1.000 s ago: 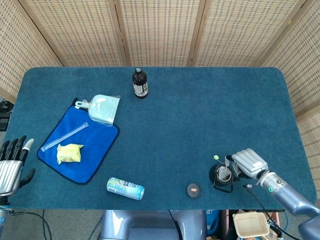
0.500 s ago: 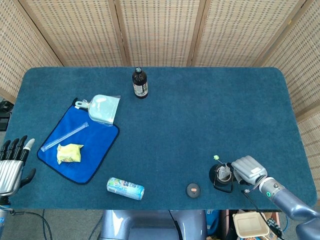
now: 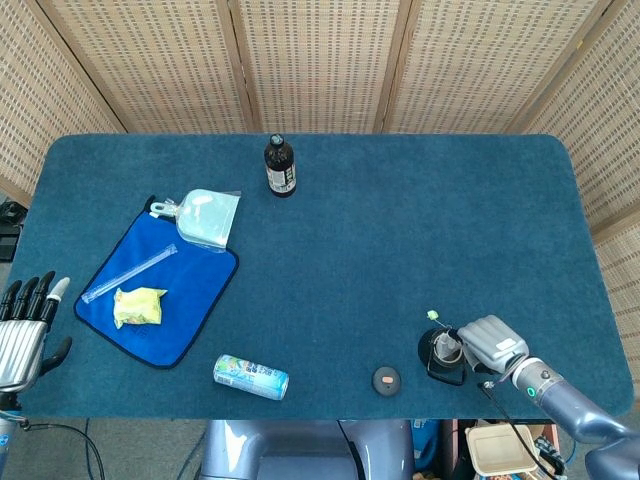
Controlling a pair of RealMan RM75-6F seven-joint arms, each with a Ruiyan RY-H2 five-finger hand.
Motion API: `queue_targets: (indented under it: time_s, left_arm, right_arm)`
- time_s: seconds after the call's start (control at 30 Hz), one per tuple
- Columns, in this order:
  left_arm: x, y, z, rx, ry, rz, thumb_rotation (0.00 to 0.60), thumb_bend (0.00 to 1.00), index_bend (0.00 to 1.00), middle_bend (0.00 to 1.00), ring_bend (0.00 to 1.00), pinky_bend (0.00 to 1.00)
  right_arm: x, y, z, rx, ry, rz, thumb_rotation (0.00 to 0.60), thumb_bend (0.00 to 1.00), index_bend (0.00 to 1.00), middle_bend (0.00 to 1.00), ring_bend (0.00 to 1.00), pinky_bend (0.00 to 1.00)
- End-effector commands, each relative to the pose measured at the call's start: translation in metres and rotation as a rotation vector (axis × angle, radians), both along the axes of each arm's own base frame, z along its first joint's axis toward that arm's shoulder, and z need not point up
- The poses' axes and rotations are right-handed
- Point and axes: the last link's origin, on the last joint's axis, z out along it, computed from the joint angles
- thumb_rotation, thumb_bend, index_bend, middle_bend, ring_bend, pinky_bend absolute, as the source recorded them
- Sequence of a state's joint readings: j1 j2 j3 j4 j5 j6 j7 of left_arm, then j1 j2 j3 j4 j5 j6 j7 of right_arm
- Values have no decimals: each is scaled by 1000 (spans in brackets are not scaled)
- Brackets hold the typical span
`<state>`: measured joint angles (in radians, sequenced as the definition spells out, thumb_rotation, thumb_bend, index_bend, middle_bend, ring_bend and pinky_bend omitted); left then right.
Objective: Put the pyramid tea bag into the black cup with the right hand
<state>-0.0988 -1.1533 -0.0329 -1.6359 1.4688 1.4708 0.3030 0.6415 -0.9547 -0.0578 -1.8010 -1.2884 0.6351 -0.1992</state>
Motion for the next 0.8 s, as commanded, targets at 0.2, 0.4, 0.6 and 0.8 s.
queue_targets:
  time_s: [0.2,0.4,0.6,0.8]
  left_arm:
    - [-1,0,0,0,0,4,600,349,0,0,0,0]
    - [-3,0,-1,-3,-1,8,600,350,0,0,0,0]
    - [-3,-1,-1,-5,-1,9,600,349,0,0,0,0]
    - [-3,0,-2,-6,-2,8,600,350,0,0,0,0]
  right_arm:
    - [0,-1,-6,6,4,8,600,1000,364,1000,1000,1000]
    - [-2,-3,-10,2,15,12,600,1000,362,1000,1000,1000]
    - [-6,-3,-11,-2,29,8,600,1000,362,1000,1000,1000]
    - [-9,-1,-12,6,41,-4,600,1000,362,1000,1000,1000]
